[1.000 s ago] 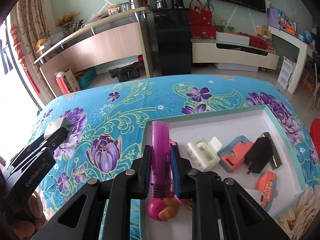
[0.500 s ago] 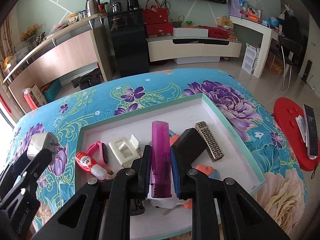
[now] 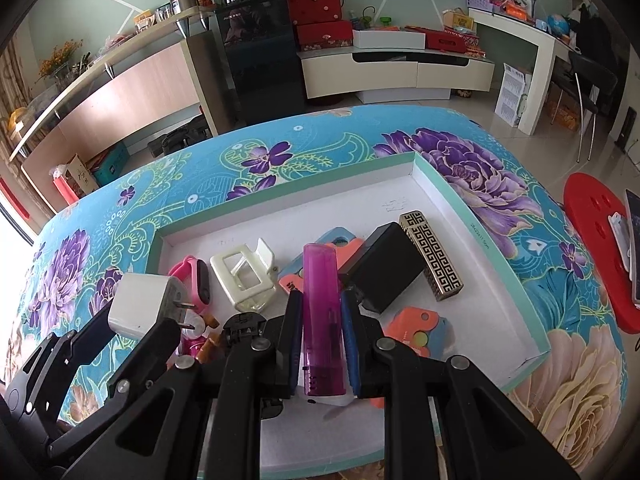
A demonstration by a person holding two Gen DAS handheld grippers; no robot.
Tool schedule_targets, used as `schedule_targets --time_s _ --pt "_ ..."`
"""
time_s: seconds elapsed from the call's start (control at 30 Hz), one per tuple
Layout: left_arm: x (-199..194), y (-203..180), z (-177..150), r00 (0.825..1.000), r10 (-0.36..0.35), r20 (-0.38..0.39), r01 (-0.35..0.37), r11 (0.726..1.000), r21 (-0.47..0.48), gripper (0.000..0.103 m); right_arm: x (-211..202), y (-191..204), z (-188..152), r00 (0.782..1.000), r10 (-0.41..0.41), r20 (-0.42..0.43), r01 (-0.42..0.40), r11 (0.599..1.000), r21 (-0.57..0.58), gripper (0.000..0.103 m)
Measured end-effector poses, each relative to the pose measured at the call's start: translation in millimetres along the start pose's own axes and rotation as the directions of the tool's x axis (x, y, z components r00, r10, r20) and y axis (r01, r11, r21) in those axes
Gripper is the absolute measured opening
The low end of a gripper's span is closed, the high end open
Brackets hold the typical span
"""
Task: Organize rigid objects
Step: 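Lower the charger block and pink lighter into the tray and open both tools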
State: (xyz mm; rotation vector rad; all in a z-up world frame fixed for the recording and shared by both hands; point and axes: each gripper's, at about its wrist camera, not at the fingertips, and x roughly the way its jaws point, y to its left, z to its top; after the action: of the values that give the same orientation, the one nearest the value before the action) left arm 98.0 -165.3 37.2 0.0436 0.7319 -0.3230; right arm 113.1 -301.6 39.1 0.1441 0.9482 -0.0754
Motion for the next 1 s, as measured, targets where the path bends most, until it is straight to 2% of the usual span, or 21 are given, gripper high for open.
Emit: schedule_targets --time_s 0.2,0.6,0.7,0.8,0.9,1.0 --pt "3.2 2.4 -1.1 1.000 0.006 -0.013 -0.006 1.000 -0.006 0.048 2.4 0.5 -0.6 1.000 0.003 -0.011 -0.003 1.000 0.006 0.020" --pt "-6.2 6.0 1.0 1.000 0.001 0.008 -0.001 1.000 -0.010 0.048 3.4 -0.4 -0.1 1.000 -0.001 -0.023 0.001 1.000 0.013 0.020" --pt "-11.0 10.4 1.3 1.000 0.010 0.015 -0.010 1.000 -0.021 0.048 4.4 0.4 -0.5 1.000 -0.008 -0.029 0.008 1.000 0.009 0.024" --pt "-15.7 18.8 1.8 0.999 0.024 0.022 -0.023 0.999 -0.042 0.048 4.0 1.7 -1.0 1.000 -0.011 -0.029 0.011 1.000 0.006 0.034" --pt "-19.9 30.8 1.2 0.999 0.048 0.027 -0.046 0.996 -0.073 0.049 1.8 3.2 -1.8 1.000 -0.009 -0.023 0.009 1.000 0.002 0.038" --pt "-23.7 45.6 -0.3 0.997 0.071 0.027 -0.068 0.991 -0.115 0.056 1.2 6.2 -3.0 1.000 -0.007 -0.026 0.007 1.000 -0.007 0.047"
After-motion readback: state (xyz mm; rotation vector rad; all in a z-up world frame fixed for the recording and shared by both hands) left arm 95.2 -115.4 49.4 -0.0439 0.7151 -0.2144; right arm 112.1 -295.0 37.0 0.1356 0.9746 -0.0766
